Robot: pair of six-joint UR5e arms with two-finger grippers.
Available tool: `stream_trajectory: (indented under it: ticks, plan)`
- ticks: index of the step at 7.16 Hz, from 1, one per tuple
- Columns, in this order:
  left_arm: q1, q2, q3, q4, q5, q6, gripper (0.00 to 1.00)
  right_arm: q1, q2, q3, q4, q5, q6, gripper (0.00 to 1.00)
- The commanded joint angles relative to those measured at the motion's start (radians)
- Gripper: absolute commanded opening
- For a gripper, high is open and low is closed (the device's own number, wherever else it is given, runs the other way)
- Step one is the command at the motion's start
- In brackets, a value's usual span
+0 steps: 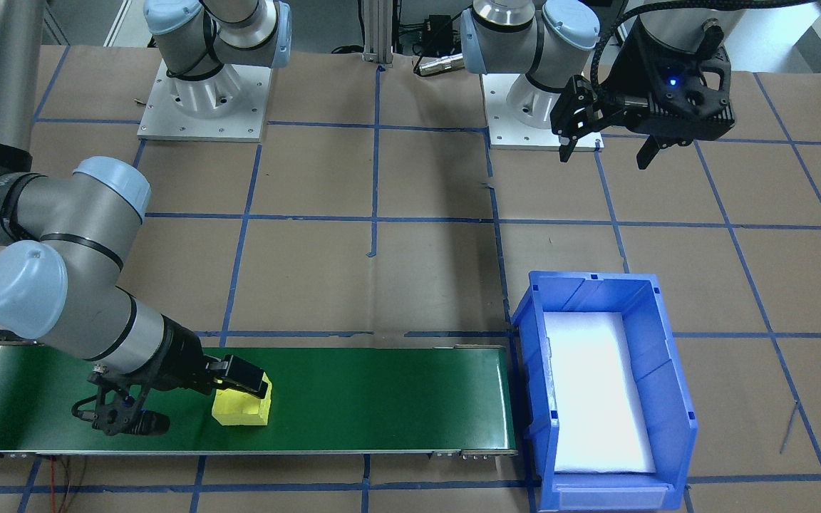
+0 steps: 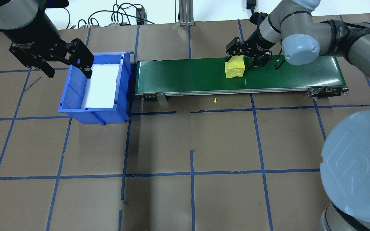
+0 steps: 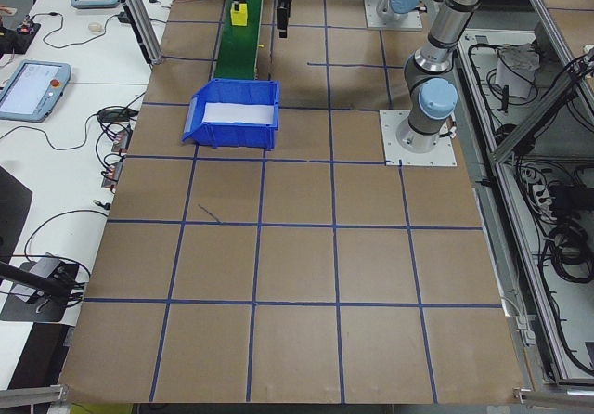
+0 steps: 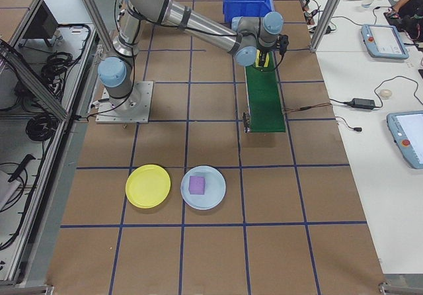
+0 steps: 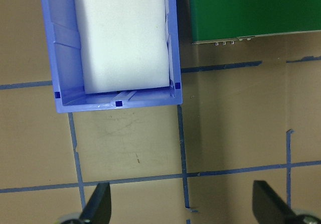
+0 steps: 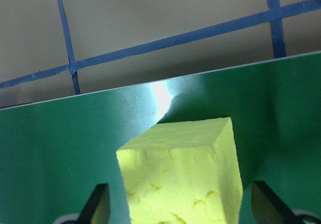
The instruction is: Move block left to right into plate
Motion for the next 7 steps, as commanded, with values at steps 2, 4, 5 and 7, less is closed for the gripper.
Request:
stream_trajectory:
  ticks: [2, 4, 5, 7]
  plan:
    - [0.002, 0.0, 0.0, 0.0, 0.002, 0.0, 1.0, 0.0, 0.025, 0.012, -0.036, -0.078, -0.037, 0.62]
    - [0.002, 0.0, 0.0, 0.0, 0.005, 0.0, 1.0, -0.003, -0.039, 0.016, -0.029, -0.313, -0.223, 0.52]
    - [0.002, 0.0, 0.0, 0.0, 0.005, 0.0, 1.0, -0.011, -0.096, 0.024, -0.013, -0.456, -0.364, 0.5]
    - [0.002, 0.0, 0.0, 0.0, 0.005, 0.0, 1.0, -0.143, -0.267, 0.073, 0.107, -0.68, -0.564, 0.46]
